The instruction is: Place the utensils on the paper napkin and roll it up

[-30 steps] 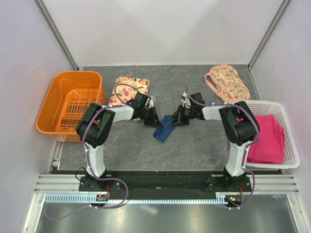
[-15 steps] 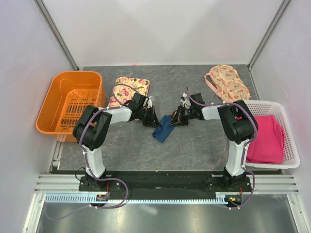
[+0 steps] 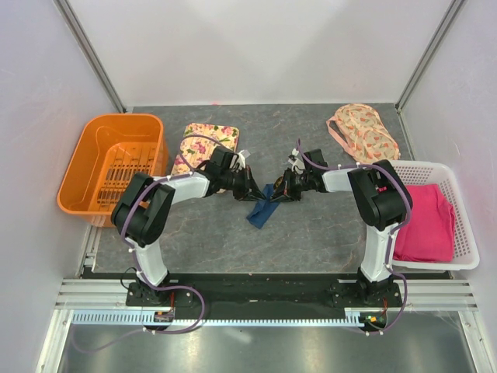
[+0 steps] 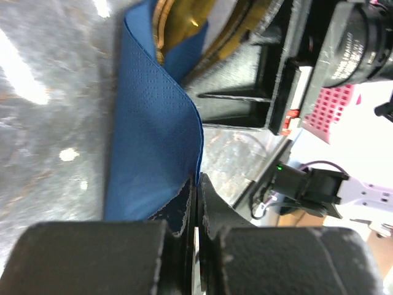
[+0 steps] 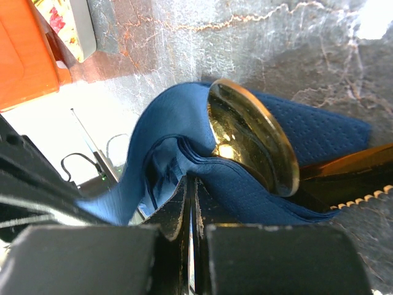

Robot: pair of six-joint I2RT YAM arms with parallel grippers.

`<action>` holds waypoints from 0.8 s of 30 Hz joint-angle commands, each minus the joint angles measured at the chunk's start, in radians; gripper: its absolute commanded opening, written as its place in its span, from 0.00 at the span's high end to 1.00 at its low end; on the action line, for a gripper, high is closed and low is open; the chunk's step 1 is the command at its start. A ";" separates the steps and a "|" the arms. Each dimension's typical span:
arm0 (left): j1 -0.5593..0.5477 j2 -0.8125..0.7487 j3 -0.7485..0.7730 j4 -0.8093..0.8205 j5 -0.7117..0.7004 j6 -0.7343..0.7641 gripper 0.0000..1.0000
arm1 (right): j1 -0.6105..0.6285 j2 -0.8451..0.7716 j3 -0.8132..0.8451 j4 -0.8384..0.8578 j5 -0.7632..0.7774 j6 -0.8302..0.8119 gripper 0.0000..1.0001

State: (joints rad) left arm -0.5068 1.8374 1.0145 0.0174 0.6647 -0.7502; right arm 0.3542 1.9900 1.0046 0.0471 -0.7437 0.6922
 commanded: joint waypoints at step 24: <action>-0.062 0.169 -0.077 0.257 0.033 -0.175 0.98 | 0.006 0.040 -0.020 -0.046 0.127 -0.046 1.00</action>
State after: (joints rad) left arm -0.5682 1.9835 0.9230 0.3016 0.7128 -0.9520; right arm 0.3557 1.9915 1.0046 0.0490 -0.7399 0.6926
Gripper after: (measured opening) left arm 0.025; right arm 0.007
